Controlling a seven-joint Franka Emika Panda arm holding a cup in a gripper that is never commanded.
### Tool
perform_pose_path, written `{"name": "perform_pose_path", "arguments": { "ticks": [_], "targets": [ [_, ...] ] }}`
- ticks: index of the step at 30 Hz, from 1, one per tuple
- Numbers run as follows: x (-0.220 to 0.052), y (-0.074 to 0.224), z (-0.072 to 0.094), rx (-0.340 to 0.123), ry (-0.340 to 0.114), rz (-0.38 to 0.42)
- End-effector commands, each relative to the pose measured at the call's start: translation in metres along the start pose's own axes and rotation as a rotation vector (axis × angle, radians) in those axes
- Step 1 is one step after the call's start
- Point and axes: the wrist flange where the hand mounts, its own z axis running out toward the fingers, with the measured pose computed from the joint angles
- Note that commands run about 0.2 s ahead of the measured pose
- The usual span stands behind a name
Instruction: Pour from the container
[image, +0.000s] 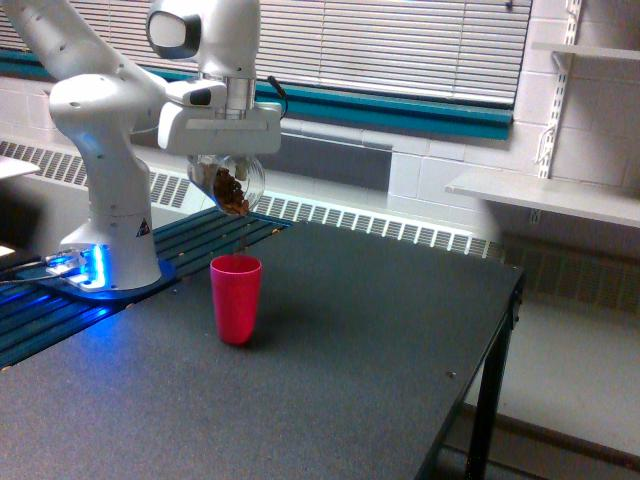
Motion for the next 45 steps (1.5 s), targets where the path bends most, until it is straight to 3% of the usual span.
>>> {"name": "perform_pose_path", "arguments": {
  "ticks": [1,45],
  "targets": [
    [-0.008,0.005,0.015,-0.042,-0.018,0.004],
    [-0.003,0.011,0.032,-0.108,-0.055,0.011]
  ]
}}
